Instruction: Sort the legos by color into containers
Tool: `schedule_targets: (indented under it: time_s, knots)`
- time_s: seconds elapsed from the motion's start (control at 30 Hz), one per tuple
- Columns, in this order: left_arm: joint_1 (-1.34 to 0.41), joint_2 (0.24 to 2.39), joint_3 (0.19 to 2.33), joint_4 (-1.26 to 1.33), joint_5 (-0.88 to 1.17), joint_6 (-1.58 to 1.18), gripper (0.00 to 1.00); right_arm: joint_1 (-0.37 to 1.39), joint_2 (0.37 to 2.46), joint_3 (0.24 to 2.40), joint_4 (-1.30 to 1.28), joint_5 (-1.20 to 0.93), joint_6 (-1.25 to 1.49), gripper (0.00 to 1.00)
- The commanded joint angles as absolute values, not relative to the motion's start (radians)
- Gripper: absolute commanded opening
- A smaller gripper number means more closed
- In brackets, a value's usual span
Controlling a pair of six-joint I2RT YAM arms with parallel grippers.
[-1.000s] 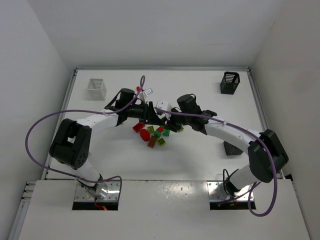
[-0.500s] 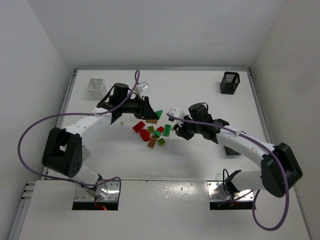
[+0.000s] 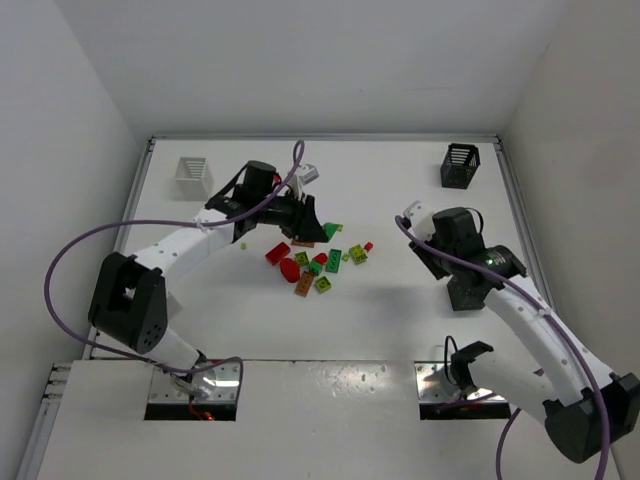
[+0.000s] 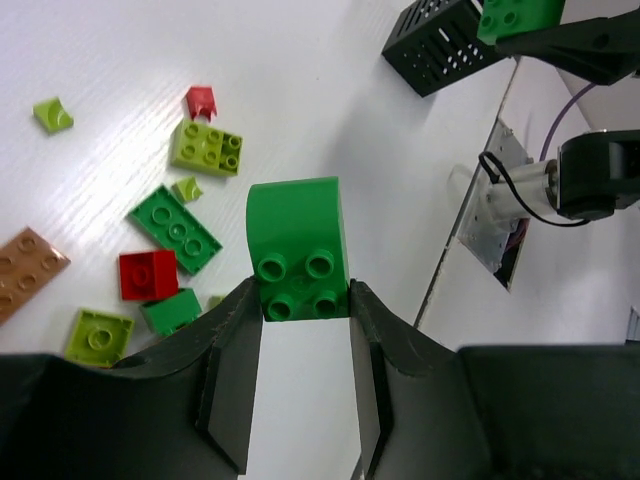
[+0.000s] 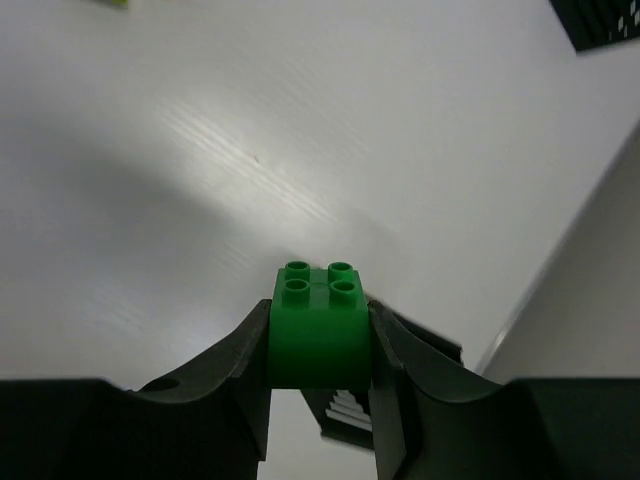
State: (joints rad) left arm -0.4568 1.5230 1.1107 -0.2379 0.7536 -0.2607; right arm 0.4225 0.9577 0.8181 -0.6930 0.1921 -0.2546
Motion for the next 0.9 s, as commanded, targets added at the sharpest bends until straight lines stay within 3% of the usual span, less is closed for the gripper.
schedule_targets:
  time_s: [0.0, 0.33, 0.87]
  knots:
    - [-0.483, 1.567, 1.221, -0.241, 0.782, -0.204, 0.15, 0.381, 0.93, 0.905, -0.921, 0.305, -0.245, 0.0]
    - [-0.577, 1.707, 1.39, -0.241, 0.81, -0.202, 0.15, 0.25, 1.058, 1.084, -1.173, 0.336, -0.245, 0.0]
    - [-0.577, 1.73, 1.402, -0.155, 0.83, -0.307, 0.15, -0.006, 1.235, 1.062, -1.103, 0.218, -0.322, 0.02]
